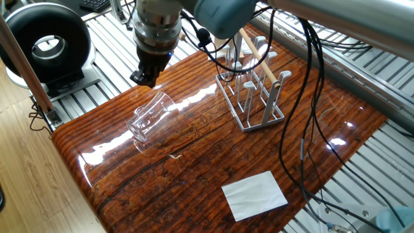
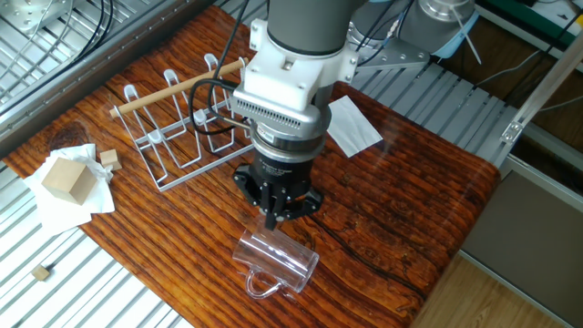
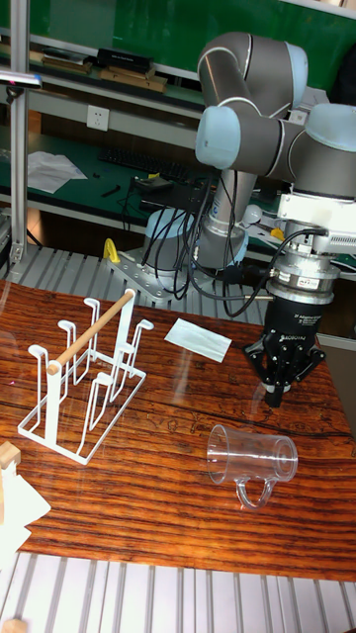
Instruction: Put the cup on the cup rack
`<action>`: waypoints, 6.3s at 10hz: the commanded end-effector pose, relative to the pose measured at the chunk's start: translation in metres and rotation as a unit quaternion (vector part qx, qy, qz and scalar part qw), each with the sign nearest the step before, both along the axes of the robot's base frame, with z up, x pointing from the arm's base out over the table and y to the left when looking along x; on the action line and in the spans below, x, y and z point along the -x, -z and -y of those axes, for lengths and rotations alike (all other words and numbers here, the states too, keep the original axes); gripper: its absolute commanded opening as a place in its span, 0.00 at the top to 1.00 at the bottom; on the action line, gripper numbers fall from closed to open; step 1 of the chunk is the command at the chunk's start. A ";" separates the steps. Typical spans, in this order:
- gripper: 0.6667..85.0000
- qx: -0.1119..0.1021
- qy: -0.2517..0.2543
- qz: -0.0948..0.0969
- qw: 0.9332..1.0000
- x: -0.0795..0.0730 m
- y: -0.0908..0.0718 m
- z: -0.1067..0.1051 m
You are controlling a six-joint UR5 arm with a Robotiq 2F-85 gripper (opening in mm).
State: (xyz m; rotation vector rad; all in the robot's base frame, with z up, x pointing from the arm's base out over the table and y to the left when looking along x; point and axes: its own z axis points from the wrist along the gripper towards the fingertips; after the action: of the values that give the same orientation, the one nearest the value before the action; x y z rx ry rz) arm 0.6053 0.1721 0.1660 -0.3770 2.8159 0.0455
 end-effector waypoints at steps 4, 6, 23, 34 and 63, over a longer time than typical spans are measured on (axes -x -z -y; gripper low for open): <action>1.00 -0.008 0.003 -0.004 1.000 -0.003 -0.001 -0.004; 1.00 -0.011 0.005 -0.003 1.000 -0.017 0.004 -0.012; 1.00 0.031 -0.020 0.000 0.999 -0.064 0.095 -0.009; 1.00 0.022 -0.021 -0.017 0.999 -0.044 0.114 -0.001; 1.00 -0.005 -0.044 -0.016 0.999 0.014 0.088 0.014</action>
State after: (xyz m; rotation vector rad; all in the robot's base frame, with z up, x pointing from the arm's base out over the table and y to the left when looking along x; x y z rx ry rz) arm 0.5925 0.1570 0.0755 -0.5176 2.8401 0.0630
